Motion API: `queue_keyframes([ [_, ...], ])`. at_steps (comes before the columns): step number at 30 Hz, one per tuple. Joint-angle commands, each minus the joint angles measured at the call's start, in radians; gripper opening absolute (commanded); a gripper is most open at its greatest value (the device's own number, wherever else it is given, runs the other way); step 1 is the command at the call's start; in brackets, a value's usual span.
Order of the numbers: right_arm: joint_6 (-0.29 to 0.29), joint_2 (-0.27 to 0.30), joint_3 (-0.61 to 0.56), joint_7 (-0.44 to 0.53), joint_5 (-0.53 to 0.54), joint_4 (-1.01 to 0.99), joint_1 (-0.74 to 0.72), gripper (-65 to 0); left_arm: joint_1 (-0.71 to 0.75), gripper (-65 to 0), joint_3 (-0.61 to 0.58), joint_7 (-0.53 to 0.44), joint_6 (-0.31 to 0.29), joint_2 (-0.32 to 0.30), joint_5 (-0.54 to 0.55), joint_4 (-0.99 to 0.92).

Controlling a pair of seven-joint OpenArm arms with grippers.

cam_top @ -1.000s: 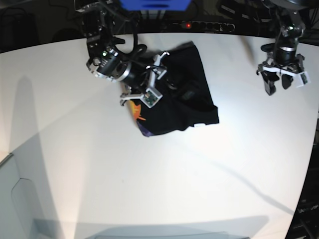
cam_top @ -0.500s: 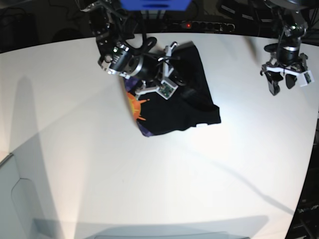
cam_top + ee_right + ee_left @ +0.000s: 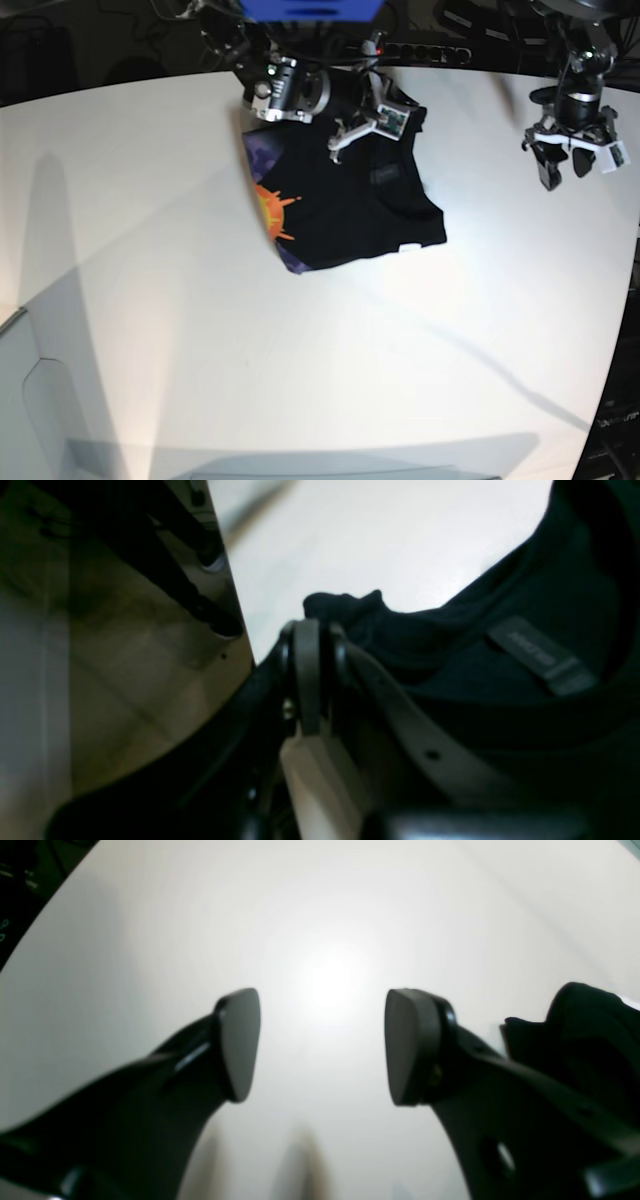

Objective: Fold the T-shirt properly
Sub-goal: 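Release the shirt and lift the right gripper off the bundle, then grasp the bundle's sides with both grippers and square it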

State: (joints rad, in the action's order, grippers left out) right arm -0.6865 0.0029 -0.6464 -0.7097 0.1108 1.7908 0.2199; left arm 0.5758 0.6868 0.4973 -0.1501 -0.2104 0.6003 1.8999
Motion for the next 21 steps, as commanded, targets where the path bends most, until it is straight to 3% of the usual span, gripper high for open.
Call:
queue_keyframes([
  [1, -0.012, -0.011, -0.003, 0.035, 0.023, 0.022, -0.004, -59.6, 0.006, -26.8, 0.011, -0.021, -0.004, -0.011, 0.007, 0.020],
  [7, -0.012, -0.011, -0.003, 0.028, 0.023, 0.031, -0.001, -45.6, 0.006, -26.5, 0.011, -0.021, -0.004, -0.011, 0.007, 0.022],
  [12, -0.012, 0.018, 0.001, 0.037, 0.027, 0.077, -0.009, -39.3, 0.006, -26.5, 0.011, -0.021, -0.004, -0.011, 0.007, 0.023],
  [15, -0.012, 0.018, 0.099, 0.035, 0.027, 0.082, -0.029, -39.0, 0.006, -26.5, 0.011, -0.019, -0.004, -0.010, 0.039, 0.040],
  [21, -0.012, 0.019, 0.368, 0.029, 0.028, 0.142, -0.037, -39.0, 0.065, -26.5, -0.025, -0.019, -0.004, 0.042, 0.266, 0.092],
])
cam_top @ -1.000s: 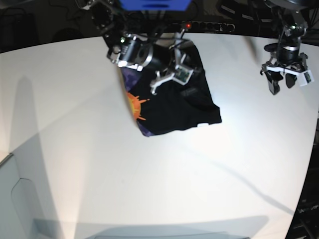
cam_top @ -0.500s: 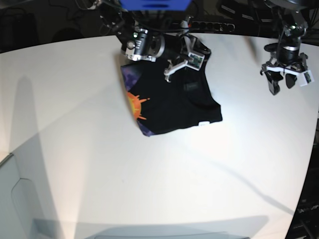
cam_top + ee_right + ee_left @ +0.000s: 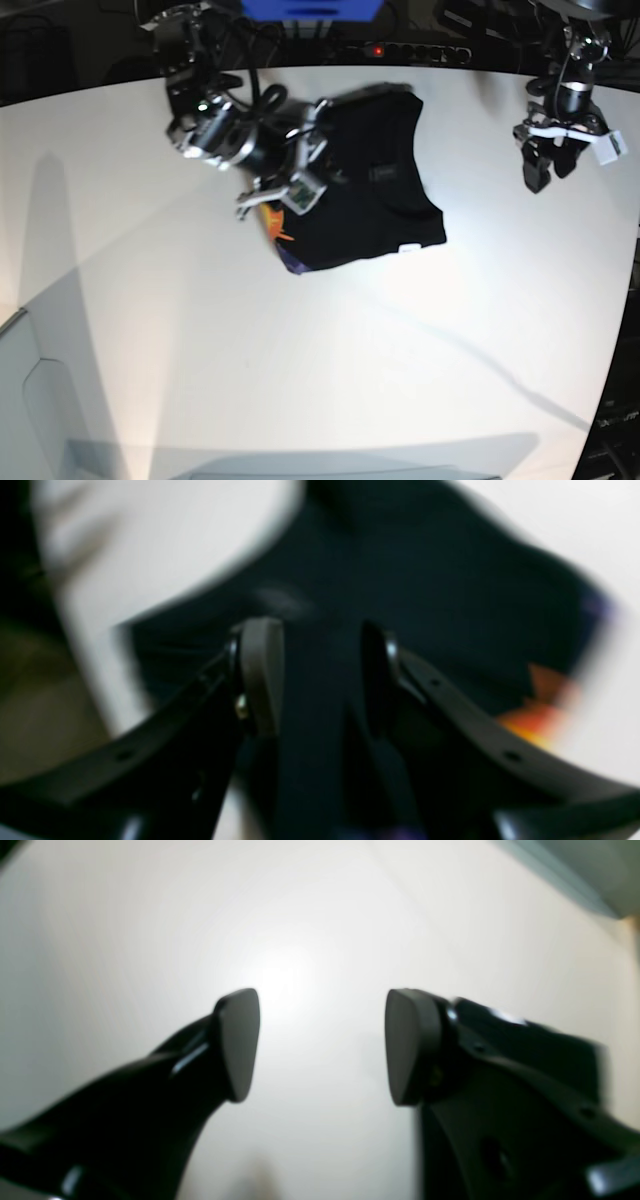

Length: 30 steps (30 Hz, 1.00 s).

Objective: Fold the T-shirt properly
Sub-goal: 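Grasp the bundle's sides with both grippers and square it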

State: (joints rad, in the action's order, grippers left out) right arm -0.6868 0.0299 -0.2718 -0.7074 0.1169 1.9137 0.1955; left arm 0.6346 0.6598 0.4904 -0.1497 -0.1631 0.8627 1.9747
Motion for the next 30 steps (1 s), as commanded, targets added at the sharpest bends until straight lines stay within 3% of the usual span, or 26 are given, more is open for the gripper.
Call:
queue_keyframes([
  [1, -0.011, -0.006, 0.033, 0.025, 0.022, 0.030, -0.017, -39.0, 0.009, -26.5, -0.019, -0.012, -0.004, 0.006, 0.030, 0.016],
  [5, -0.011, -0.006, 0.162, 0.025, 0.022, 0.042, -0.034, -39.0, 0.015, -26.5, -0.147, -0.012, -0.004, 0.024, 0.076, 0.012],
  [10, -0.011, -0.002, 0.227, 0.024, 0.022, 0.040, -0.041, -39.0, 0.006, -26.5, -0.309, -0.014, 0.002, 0.026, 0.066, -0.028],
  [30, -0.011, 0.014, 0.260, 0.024, 0.017, 0.040, -0.001, -39.0, -0.157, -28.6, -0.473, -0.014, -0.004, 0.015, 0.065, -0.334],
])
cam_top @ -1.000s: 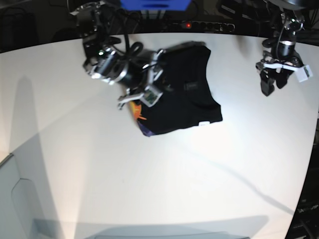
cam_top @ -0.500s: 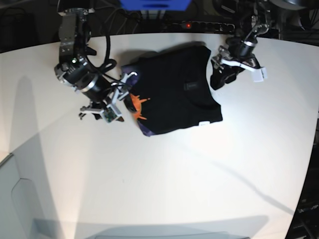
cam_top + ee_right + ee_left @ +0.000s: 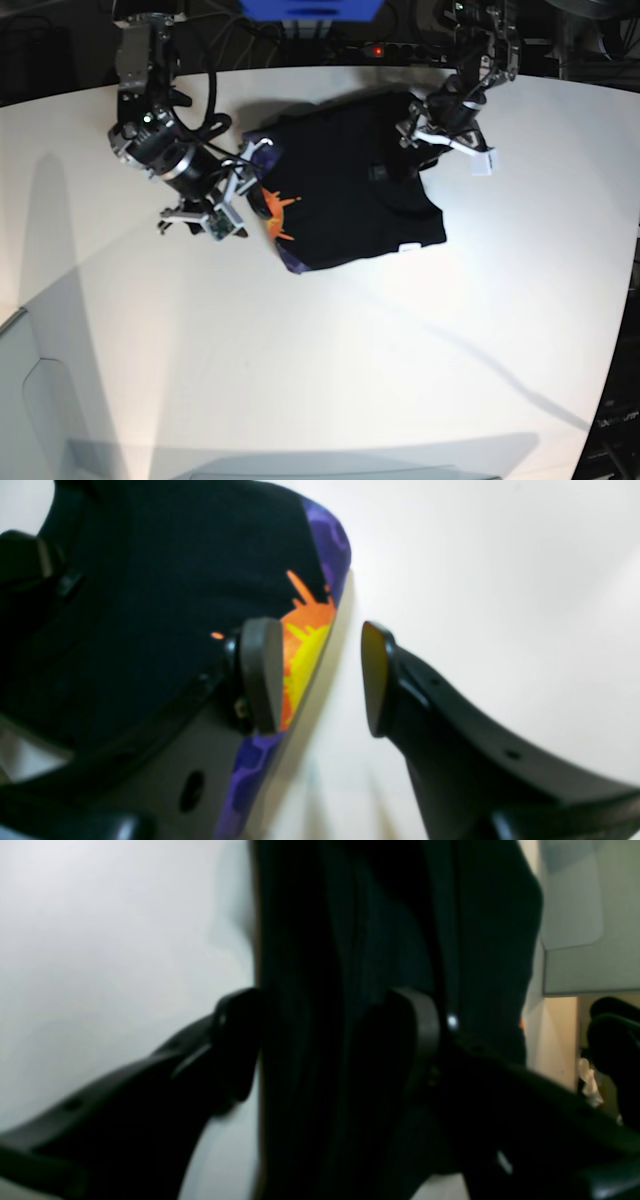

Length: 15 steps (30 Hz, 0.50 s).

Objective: Fold the T-shirt properly
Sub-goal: 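Grasp the bundle's sides with both grippers and square it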

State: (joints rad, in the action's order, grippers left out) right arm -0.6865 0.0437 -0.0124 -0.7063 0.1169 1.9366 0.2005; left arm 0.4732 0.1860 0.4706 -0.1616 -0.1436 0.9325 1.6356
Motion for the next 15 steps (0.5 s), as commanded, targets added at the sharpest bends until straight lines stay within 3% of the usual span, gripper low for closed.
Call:
queue_keyframes([
  [1, -0.012, 0.000, 0.001, 0.023, 0.017, 0.017, -0.003, -39.0, 0.002, -31.1, 0.000, 0.006, 0.007, -0.004, -0.005, -0.002],
  [7, -0.012, 0.002, 0.001, 0.023, 0.017, 0.017, -0.003, -39.0, -0.051, -63.4, -0.003, 0.009, 0.007, -0.006, -0.005, -0.085],
  [10, -0.012, 0.012, 0.036, 0.023, 0.017, 0.017, -0.008, -39.0, -0.109, -63.5, -0.044, 0.069, 0.009, -0.063, -0.007, -0.146],
  [15, -0.012, 0.017, 0.108, 0.023, 0.017, 0.017, -0.036, -39.0, -0.271, -65.0, -0.224, 0.129, 0.007, -0.210, -0.007, -0.225],
])
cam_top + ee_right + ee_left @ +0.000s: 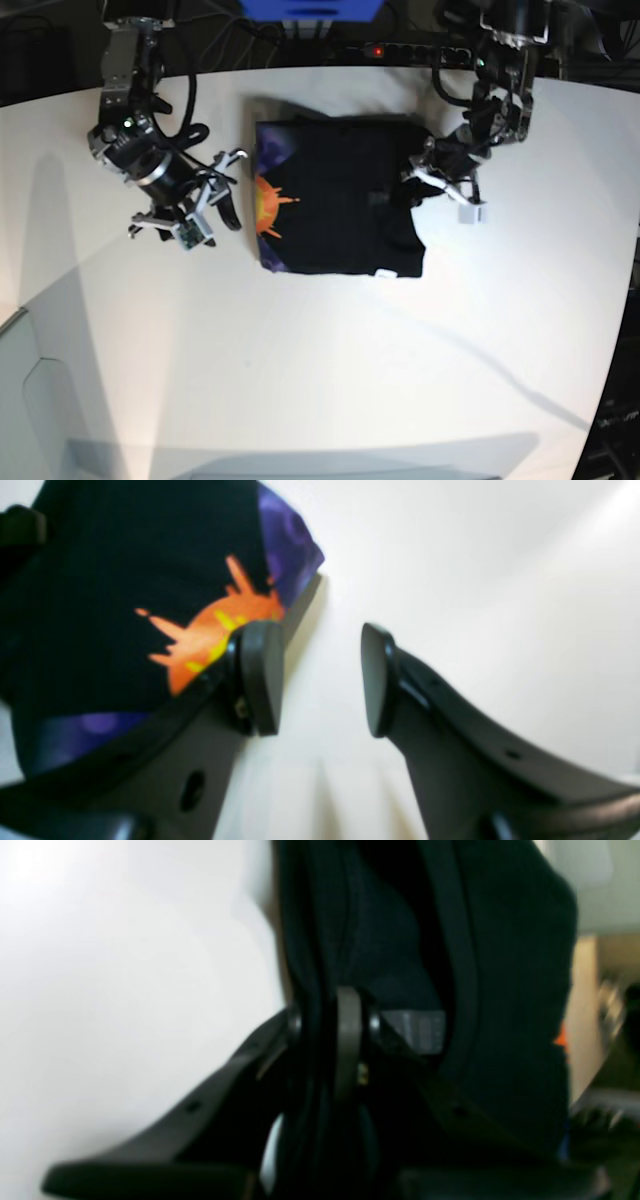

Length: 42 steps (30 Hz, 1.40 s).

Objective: Fold the T-shirt properly
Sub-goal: 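Grasp the bundle's sides with both grippers and square it, then push the folded bundle with the left gripper toward the right gripper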

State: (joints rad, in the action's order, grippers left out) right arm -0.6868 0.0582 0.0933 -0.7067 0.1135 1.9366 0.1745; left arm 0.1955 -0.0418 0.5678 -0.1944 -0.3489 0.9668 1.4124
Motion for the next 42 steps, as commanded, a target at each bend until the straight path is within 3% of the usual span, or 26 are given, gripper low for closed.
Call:
queue_keyframes([
  [1, -0.011, 0.004, 0.016, 0.023, 0.021, 0.017, -0.016, -39.0, -0.029, -65.0, -0.042, 0.031, 0.040, -0.034, -0.041, -0.006],
  [6, -0.011, -0.001, 0.110, 0.023, 0.021, 0.017, -0.046, -39.0, -0.305, -65.0, -0.402, 0.033, 0.040, -0.164, -0.041, -0.014],
  [10, -0.011, -0.001, 0.170, 0.023, 0.021, 0.017, -0.065, -39.0, -0.569, -65.0, -0.723, 0.031, 0.039, -0.180, -0.041, -0.063],
  [12, -0.011, -0.001, 0.208, 0.023, 0.021, 0.017, -0.066, -39.0, -0.672, -65.0, -0.863, 0.025, 0.039, -0.157, -0.041, -0.092],
  [15, -0.011, -0.001, 0.247, 0.023, 0.021, 0.017, -0.066, -39.0, -0.816, -65.0, -1.044, 0.024, 0.039, -0.075, -0.041, -0.167],
  [20, -0.011, -0.002, 0.306, 0.023, 0.021, 0.017, -0.059, -39.0, -0.936, -65.0, -1.208, 0.022, 0.036, 0.057, -0.058, -0.272],
  [22, -0.011, -0.004, 0.329, 0.023, 0.021, 0.017, -0.056, -39.2, -0.960, -65.0, -1.243, 0.022, -0.007, 0.104, -0.131, -0.292],
  [26, -0.011, -0.025, 0.408, 0.023, 0.021, 0.017, -0.056, -39.2, -0.960, -65.0, -1.260, 0.027, -0.165, 0.178, -0.368, -0.299],
  [29, -0.011, -0.037, 0.455, 0.023, 0.021, 0.017, -0.056, -39.4, -0.933, -65.0, -1.256, 0.028, -0.225, 0.219, -0.530, -0.301],
  [35, -0.011, -0.051, 0.491, 0.023, 0.021, 0.019, -0.028, -39.6, -0.870, -65.0, -1.151, 0.030, -0.244, 0.278, -0.759, -0.301],
  [40, -0.011, -0.050, 0.498, 0.023, 0.021, 0.019, -0.010, -39.6, -0.848, -64.9, -1.090, 0.034, -0.245, 0.291, -0.842, -0.298],
  [42, -0.011, -0.050, 0.501, 0.023, 0.021, 0.025, -0.008, -39.6, -0.853, -62.3, -1.081, 0.079, -0.245, 0.293, -0.851, -0.292],
])
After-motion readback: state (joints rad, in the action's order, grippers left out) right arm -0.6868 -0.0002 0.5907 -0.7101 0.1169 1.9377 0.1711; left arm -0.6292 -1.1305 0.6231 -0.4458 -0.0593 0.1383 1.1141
